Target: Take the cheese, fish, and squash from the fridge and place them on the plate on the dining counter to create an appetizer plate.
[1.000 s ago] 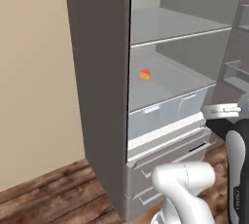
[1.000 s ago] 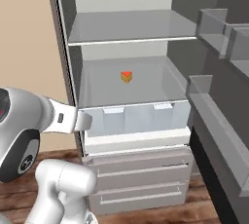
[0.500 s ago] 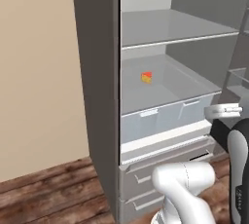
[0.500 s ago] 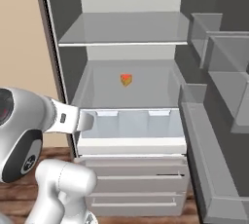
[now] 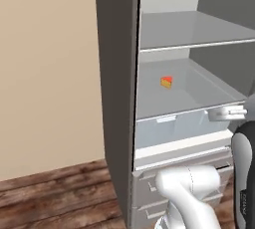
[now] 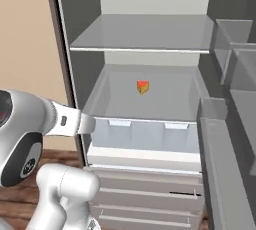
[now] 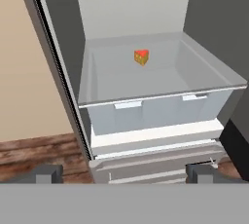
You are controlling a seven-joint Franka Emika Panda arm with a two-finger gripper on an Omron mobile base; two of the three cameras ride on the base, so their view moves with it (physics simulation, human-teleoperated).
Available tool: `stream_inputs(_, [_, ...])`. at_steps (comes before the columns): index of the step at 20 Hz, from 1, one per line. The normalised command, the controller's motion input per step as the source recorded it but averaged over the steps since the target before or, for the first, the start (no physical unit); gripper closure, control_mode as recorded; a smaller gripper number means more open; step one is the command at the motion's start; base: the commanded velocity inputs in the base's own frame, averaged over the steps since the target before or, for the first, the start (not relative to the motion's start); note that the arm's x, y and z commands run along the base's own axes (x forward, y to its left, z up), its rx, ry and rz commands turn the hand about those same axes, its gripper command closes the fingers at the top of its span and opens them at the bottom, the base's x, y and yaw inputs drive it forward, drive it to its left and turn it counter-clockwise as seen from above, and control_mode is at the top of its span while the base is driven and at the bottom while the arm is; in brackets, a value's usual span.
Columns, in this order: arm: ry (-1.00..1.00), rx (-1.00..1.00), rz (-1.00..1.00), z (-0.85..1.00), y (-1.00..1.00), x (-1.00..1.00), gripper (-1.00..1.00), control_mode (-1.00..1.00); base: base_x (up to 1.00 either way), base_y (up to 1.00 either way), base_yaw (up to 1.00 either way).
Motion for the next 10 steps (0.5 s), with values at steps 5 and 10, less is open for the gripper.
stream_inputs(5, [0.0,0.0,0.0,0.0,0.0,0.0,-1.0,1.0,0.24,-0.45,0.25])
stream_inputs(10, [0.0,0.0,0.0,0.0,0.0,0.0,-1.0,1.0,0.23,-0.45,0.22])
